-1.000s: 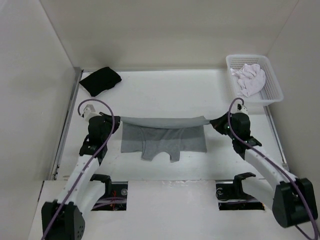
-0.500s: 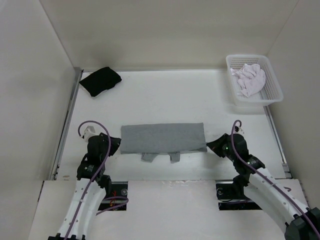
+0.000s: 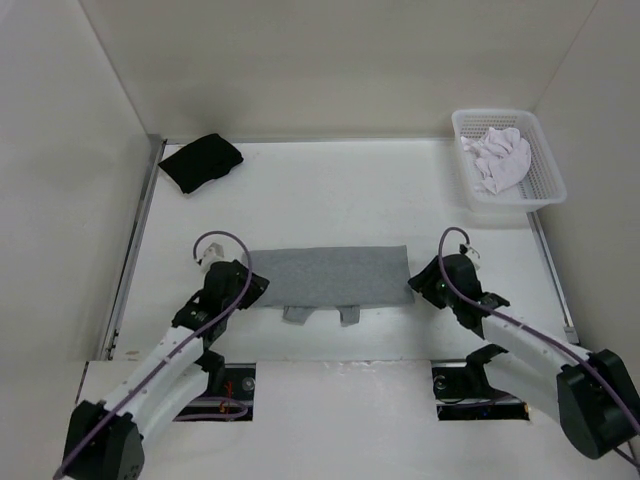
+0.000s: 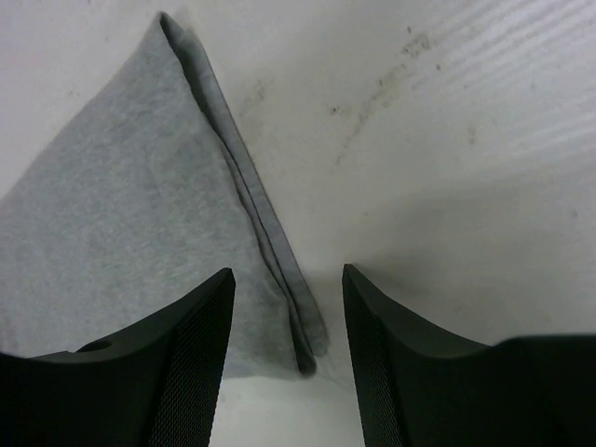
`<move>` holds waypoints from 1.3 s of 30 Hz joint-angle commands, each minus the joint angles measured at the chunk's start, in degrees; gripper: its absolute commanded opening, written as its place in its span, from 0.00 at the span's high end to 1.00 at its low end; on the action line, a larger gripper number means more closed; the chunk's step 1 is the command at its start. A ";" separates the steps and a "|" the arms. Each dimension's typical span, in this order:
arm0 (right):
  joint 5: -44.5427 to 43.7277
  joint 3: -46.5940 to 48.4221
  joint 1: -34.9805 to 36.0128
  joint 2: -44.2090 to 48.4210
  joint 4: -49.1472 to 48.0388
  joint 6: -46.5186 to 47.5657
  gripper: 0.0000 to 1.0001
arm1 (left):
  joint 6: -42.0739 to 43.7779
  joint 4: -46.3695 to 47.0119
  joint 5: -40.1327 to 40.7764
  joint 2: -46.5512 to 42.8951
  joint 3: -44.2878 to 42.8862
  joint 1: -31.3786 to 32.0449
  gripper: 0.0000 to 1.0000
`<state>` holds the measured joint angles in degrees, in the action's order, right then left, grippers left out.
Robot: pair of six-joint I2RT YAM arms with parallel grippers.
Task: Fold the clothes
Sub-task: Fold the tank top
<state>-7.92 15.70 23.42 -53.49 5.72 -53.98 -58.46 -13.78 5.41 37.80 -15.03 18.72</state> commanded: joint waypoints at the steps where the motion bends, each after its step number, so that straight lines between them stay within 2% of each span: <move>1: 1.94 2.49 -0.97 -3.62 -8.52 2.21 0.47 | -0.96 13.24 4.77 6.04 -2.81 5.83 0.73; 4: 5.19 2.49 -1.67 -6.09 -10.98 1.68 0.49 | -0.96 16.76 6.89 9.12 -3.60 9.00 0.73; 8: 9.93 1.96 -3.77 -10.56 -14.93 0.80 0.59 | -0.17 20.45 7.33 10.71 -3.96 10.24 0.73; 14: 11.44 1.17 -4.83 -14.79 -20.04 -1.57 0.85 | 0.98 24.24 6.72 11.94 -4.22 11.03 0.72; 16: 11.00 1.17 -4.83 -14.45 -20.57 -1.66 0.99 | 1.33 24.85 6.72 12.29 -4.22 11.73 0.72; 20: 6.97 -0.32 -5.80 -5.17 -17.69 -1.22 1.00 | 1.33 26.87 6.98 14.13 -3.87 13.48 0.72; 24: 2.22 1.60 -5.63 9.17 -4.26 0.88 1.00 | 1.06 30.47 6.90 18.52 -4.31 16.91 0.72; 28: -0.86 8.18 -2.47 15.34 5.52 3.61 1.00 | 1.24 32.41 6.72 21.26 -5.54 18.32 0.72; 33: -7.35 18.29 7.89 11.06 9.84 7.74 1.00 | 1.33 31.98 6.46 18.98 -6.24 18.50 0.72; 39: -15.18 31.38 23.62 -5.10 10.72 10.73 1.00 | 1.06 28.64 6.28 12.31 -4.23 16.40 0.71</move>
<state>-17.10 41.17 42.00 -53.10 14.81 -46.17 -57.84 14.24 11.64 53.52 -18.52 36.29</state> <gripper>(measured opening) 0.009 0.286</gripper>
